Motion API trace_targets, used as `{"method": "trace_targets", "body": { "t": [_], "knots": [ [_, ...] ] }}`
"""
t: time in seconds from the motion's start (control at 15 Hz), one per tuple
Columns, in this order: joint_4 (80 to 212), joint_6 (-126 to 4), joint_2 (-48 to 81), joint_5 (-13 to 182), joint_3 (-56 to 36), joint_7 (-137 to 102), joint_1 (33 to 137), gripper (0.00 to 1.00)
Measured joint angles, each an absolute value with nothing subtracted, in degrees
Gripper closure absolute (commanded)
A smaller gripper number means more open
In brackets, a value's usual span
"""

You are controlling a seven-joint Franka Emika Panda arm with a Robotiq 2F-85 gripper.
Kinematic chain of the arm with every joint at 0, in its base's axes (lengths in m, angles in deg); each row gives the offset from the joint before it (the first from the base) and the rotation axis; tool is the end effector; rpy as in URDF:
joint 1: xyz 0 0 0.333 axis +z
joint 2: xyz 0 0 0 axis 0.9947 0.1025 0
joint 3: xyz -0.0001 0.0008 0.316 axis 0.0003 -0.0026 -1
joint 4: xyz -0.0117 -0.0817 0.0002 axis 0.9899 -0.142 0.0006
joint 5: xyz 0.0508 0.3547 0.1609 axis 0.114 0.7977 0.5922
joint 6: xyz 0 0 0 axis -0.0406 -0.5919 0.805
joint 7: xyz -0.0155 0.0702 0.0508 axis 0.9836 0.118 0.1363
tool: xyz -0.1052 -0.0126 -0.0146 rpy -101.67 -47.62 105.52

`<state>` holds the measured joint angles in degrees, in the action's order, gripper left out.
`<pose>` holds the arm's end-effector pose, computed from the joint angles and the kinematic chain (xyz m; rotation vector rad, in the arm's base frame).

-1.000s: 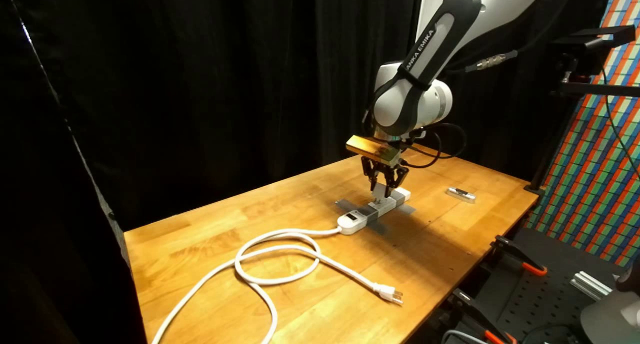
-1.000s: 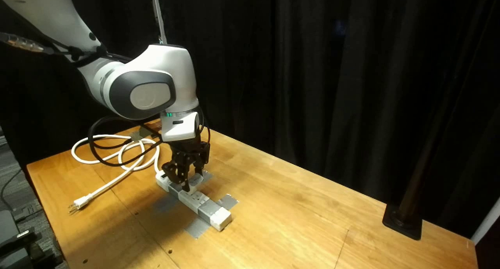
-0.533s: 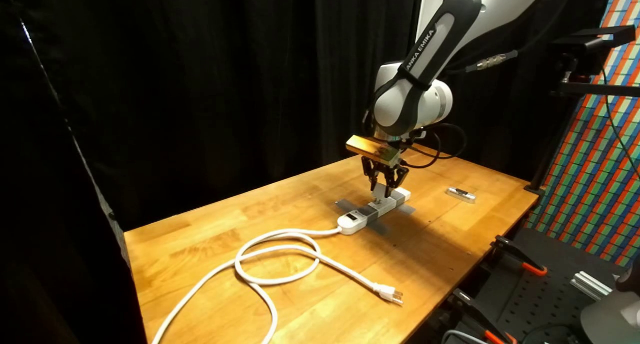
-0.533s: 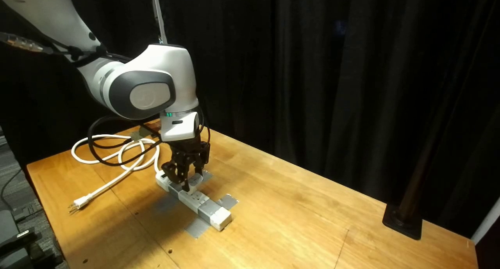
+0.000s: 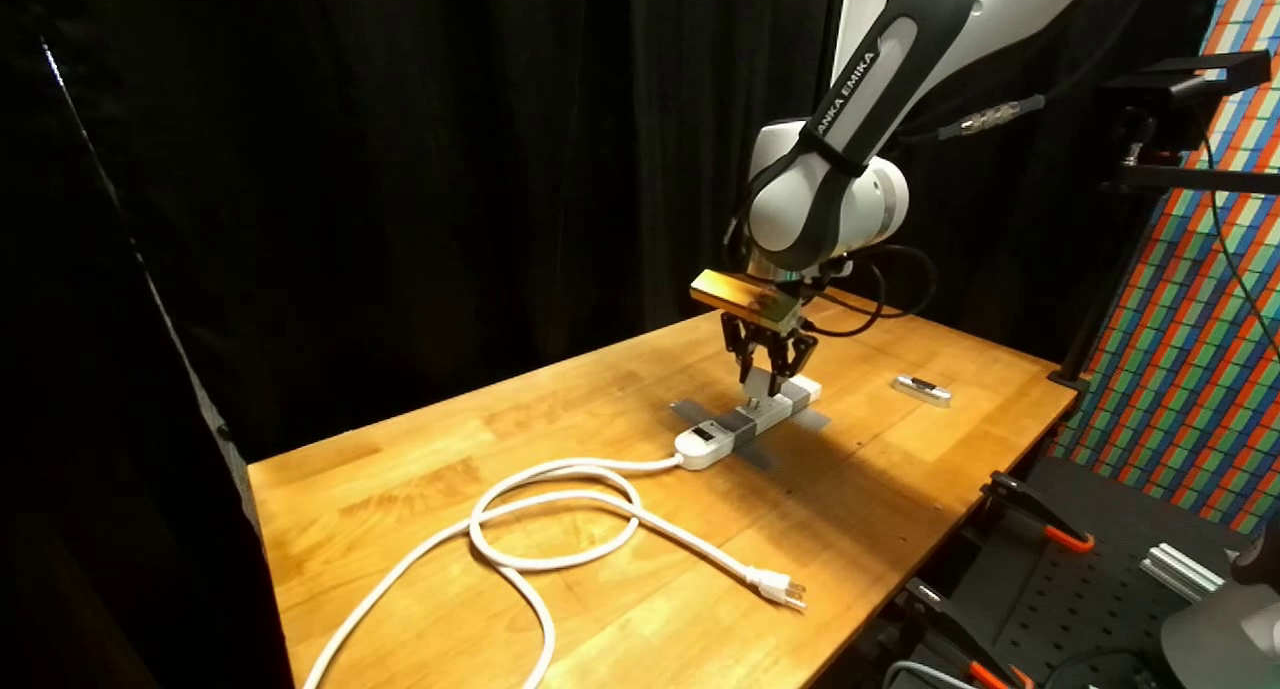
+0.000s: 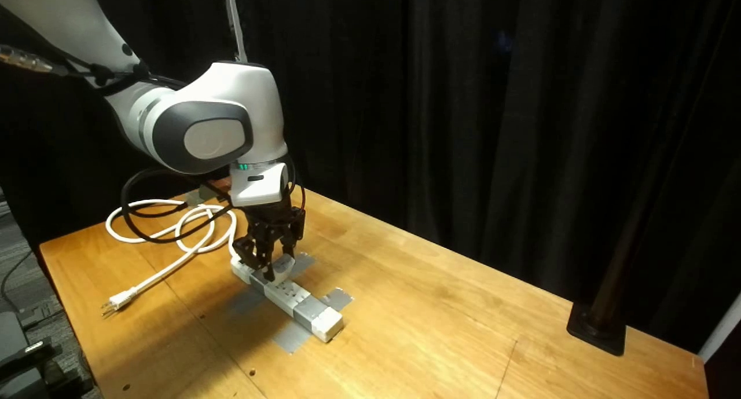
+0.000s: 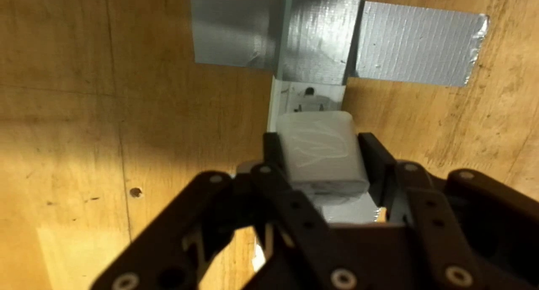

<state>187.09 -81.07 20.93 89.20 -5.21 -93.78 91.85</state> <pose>0.5186 -0.0140 0.1842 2.3263 -2.0694 0.0485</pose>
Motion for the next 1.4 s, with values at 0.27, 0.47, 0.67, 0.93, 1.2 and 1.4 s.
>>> {"method": "trace_targets", "body": {
  "t": [0.27, 0.47, 0.67, 0.93, 1.2, 1.4],
  "knots": [
    [187.44, -81.25, 20.21, 89.20, -5.27, -93.78, 92.05, 0.77],
    [187.53, -81.25, 20.22, 89.20, -5.06, -93.79, 92.05, 0.77],
    [187.59, -81.25, 20.32, 89.20, -4.79, -93.82, 92.05, 0.77],
    [187.66, -81.25, 20.61, 89.20, -4.75, -93.82, 92.03, 0.77],
    [187.67, -81.27, 21.25, 89.20, -4.76, -93.82, 92.03, 0.77],
    [187.68, -81.34, 21.25, 89.20, -4.78, -93.80, 92.03, 0.77]
  ]
}}
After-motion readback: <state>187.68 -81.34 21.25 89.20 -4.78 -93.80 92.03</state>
